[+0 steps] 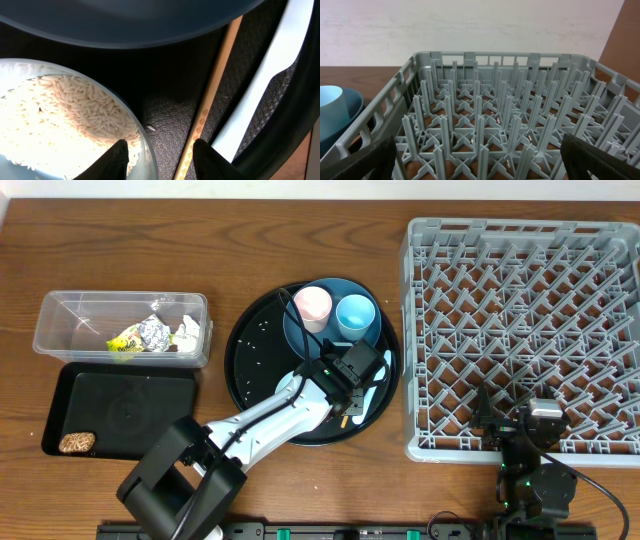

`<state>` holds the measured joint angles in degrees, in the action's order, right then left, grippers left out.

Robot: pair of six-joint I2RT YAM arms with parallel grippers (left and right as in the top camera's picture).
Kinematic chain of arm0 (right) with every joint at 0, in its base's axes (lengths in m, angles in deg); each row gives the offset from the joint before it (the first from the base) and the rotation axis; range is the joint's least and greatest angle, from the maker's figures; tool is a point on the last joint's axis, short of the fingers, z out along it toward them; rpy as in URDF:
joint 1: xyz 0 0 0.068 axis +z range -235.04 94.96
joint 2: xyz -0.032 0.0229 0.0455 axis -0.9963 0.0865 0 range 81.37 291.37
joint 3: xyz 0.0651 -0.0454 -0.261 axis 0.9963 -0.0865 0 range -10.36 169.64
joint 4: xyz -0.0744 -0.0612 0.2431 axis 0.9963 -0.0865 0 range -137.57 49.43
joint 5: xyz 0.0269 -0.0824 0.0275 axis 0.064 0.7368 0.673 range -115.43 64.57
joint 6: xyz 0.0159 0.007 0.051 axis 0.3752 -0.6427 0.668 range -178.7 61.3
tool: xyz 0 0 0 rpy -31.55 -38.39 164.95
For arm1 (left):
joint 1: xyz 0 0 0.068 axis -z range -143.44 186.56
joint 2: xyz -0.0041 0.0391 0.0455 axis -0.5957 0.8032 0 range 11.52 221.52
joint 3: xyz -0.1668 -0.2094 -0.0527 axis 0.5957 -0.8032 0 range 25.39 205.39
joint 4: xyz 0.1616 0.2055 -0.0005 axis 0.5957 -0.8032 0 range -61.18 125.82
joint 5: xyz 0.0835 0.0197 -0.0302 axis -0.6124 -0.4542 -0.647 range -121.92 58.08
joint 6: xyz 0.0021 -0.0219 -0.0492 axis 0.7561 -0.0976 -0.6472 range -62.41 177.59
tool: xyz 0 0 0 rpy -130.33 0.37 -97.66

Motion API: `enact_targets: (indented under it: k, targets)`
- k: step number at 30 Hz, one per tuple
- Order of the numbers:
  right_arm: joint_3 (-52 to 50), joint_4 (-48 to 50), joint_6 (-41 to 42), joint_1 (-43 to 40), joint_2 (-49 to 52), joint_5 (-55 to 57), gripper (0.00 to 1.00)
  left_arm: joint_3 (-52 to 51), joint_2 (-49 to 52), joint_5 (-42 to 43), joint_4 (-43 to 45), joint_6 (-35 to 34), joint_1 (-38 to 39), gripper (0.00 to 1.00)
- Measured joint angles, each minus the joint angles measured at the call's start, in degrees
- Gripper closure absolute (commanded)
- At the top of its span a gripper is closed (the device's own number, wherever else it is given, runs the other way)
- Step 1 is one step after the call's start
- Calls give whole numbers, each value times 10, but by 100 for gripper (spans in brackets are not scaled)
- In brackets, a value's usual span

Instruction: Sort waste into correct bins and load items into the dishwasher rack

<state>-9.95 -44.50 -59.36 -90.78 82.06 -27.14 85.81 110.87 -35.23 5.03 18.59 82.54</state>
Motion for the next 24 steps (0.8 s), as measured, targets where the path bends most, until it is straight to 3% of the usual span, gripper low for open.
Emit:
enact_targets:
  k: [4,24]
  targets:
    - [0,0,0,0,0,0,1,0,0,-3,0,1,0,74]
    - [0,0,0,0,0,0,1,0,0,-5,-3,-2,0,76]
